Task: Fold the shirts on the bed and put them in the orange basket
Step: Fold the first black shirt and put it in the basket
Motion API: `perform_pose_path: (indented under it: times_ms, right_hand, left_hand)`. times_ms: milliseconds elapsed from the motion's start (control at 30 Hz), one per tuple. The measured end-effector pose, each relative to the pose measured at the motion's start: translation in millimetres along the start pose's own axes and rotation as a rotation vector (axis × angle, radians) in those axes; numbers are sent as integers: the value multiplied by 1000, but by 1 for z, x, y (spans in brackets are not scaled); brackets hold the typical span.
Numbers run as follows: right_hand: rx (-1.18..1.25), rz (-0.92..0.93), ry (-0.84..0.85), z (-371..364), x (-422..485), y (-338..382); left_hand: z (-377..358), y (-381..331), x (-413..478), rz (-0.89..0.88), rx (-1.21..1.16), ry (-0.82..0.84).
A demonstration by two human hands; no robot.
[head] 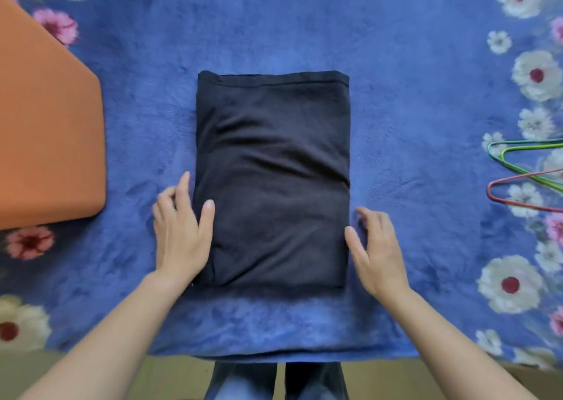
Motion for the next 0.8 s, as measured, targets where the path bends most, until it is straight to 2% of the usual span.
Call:
perform_pose_path:
  times_ms: [67, 133, 200, 267, 367, 467, 567, 633, 733, 800]
  right_hand:
    - [305, -278, 47, -1, -5, -3]
    - [424, -439, 100, -5, -7, -5]
    - [434, -475, 197, -5, -5, -5]
    - [553, -528, 303, 1, -5, 2]
    - [687, -599, 489, 15, -14, 10]
    - [796, -635, 446, 34, -17, 11]
    - [933, -608, 420, 50, -6, 21]
    - [1037, -610, 401, 54, 13, 33]
    - [1313, -629, 338, 61, 41, 57]
    - [1270, -584, 344, 63, 63, 68]
  left_hand:
    - [2, 5, -28, 150, -173, 104]
    - [4, 9, -49, 218, -249, 208]
    - [6, 9, -59, 228, -364, 249]
    - [15, 6, -62, 230, -509, 274]
    - [39, -4, -67, 193, -523, 357]
    - [56, -7, -70, 174, -559, 553]
    - [68, -13, -60, 350, -693, 751]
    - [78, -23, -36, 385, -796, 817]
    - [90, -33, 3, 445, -1077, 854]
    - [96, -42, 29, 384, -1216, 860]
Point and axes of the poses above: each hand's wrist, its own x-axis towards the middle knuckle, its own z-axis out of the back of the hand, y = z × x, the point moved 3 cm from there along x, towards the middle knuckle, and after that the axes turned 8 degrees about x, right-handed, at the moved point
